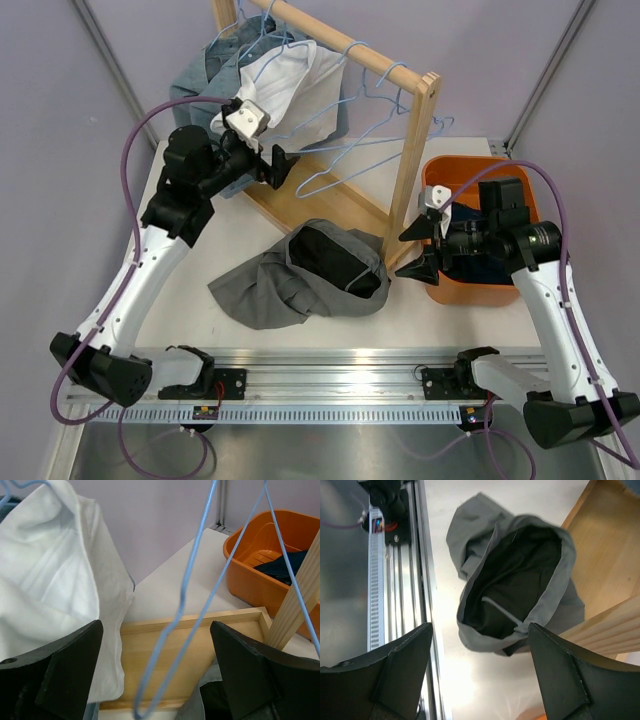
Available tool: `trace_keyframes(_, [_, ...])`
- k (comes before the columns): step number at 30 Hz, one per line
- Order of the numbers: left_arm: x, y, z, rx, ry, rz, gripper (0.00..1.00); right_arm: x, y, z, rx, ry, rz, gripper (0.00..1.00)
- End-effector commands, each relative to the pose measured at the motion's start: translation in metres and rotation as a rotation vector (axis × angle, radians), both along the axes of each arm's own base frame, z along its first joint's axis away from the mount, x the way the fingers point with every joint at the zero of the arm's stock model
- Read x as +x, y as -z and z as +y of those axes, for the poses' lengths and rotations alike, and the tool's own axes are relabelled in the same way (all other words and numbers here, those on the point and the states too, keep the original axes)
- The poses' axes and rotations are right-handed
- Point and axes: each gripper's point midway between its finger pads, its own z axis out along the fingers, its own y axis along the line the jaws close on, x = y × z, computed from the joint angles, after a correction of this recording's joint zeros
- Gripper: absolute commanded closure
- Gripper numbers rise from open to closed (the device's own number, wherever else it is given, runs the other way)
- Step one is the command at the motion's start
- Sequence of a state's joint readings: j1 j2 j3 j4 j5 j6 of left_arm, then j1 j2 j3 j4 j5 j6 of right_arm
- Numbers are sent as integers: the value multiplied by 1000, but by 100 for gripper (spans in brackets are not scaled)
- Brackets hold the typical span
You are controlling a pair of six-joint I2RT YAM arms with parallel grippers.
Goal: Remove the skirt from the hanger
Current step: Place the hanger at the clothesline, then pick up the skirt from the center of the board.
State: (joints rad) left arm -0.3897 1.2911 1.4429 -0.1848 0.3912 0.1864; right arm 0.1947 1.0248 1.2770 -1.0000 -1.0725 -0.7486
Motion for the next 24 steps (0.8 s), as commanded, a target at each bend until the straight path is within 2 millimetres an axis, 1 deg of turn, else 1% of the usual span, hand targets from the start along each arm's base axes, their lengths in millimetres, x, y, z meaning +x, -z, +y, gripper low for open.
trace_keyframes(1, [-6,-25,37,-32,-176,-81,3,-8,16,-8,-116,-66,-19,15])
trace_keyframes(2, [-6,-15,43,-24,-202,-65,1,-7,21,-10,-143,-58,-6,15])
trace_keyframes(3, [-13,-20,51,-34,-230,-80,1,-6,23,-11,-157,-54,-3,15])
trace_keyframes(4, [-13,-18,61,-40,-286,-75,1,-6,27,-11,-171,-52,6,15])
trace_keyframes(5, [-15,-16,67,-43,-311,-73,1,-6,31,-11,-198,-50,8,15])
trace_keyframes(6, [-16,-10,72,-41,-336,-60,1,-5,36,-10,-214,-49,8,15])
trace_keyframes(7, [-22,-13,81,-59,-378,-62,1,-5,38,-10,-224,-40,23,15])
trace_keyframes(8, [-24,-11,85,-62,-397,-55,1,-4,41,-11,-245,-29,15,14])
trace_keyframes(9, [-28,-5,87,-55,-400,-38,1,-5,44,-7,-254,-31,29,14])
trace_keyframes(10, [-32,-1,97,-58,-443,-29,1,-4,46,-6,-264,-18,35,11])
trace_keyframes(11, [-35,1,100,-59,-456,-22,1,2,51,-8,-299,18,36,11])
trace_keyframes(13, [-42,20,108,-42,-489,30,1,3,53,-1,-320,15,31,10])
trace_keyframes(14, [-50,19,113,-51,-499,30,1,8,56,-1,-346,32,27,9])
trace_keyframes(16, [-59,38,122,-36,-536,82,1,12,55,7,-339,38,16,8])
trace_keyframes(17, [-68,36,127,-46,-547,75,1,16,57,9,-346,54,14,3])
trace_keyframes(18, [-72,38,131,-47,-560,80,1,24,54,14,-326,89,10,0])
trace_keyframes(19, [-77,45,137,-44,-584,105,1,25,54,18,-324,89,2,0])
trace_keyframes(20, [-84,47,141,-51,-596,106,1,27,56,22,-323,82,5,1])
trace_keyframes(21, [-89,52,144,-52,-607,128,1,30,55,27,-305,89,1,1])
trace_keyframes(23, [-95,59,149,-58,-629,150,1,34,55,37,-282,100,1,1])
trace_keyframes(24, [-99,62,151,-55,-634,165,1,40,54,43,-254,121,0,1])
